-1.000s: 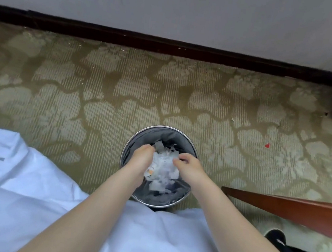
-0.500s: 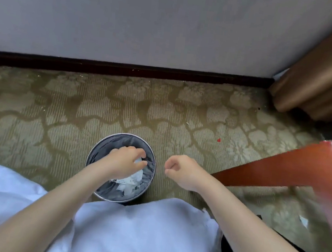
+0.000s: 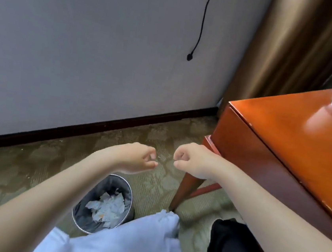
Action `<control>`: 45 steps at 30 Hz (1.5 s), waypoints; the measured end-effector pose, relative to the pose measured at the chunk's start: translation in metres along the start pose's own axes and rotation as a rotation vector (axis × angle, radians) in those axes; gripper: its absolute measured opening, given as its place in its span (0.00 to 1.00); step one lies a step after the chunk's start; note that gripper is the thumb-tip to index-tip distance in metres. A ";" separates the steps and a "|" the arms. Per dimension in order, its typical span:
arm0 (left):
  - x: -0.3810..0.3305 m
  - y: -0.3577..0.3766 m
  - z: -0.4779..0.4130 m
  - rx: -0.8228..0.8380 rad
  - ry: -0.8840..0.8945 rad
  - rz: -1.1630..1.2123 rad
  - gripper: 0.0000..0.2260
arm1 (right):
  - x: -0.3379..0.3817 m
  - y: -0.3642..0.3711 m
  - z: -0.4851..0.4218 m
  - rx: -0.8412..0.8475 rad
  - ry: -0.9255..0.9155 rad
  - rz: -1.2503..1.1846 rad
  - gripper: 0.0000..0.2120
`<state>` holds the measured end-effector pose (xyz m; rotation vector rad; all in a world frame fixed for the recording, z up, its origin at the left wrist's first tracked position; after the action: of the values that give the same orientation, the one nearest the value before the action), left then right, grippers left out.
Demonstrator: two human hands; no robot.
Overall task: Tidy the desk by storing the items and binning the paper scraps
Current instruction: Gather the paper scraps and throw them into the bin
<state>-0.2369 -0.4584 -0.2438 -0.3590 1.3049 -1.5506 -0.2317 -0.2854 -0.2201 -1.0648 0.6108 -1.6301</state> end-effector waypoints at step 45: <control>-0.563 0.142 0.027 -0.076 1.025 -0.354 0.39 | -0.333 0.049 0.576 -0.654 0.920 -0.194 0.25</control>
<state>0.0933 0.0101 -0.1492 0.2314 2.1597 -2.0935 0.3137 0.0800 -0.0994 -0.7641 1.7789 -2.1373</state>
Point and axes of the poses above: each hand's wrist, its own z-axis away from the middle knuckle, its own y-axis out of the palm, x = y × z, the point moved 1 cm from there along -z, towards the middle knuckle, and after that the axes turned 10 degrees about y, right-handed, at the moved point
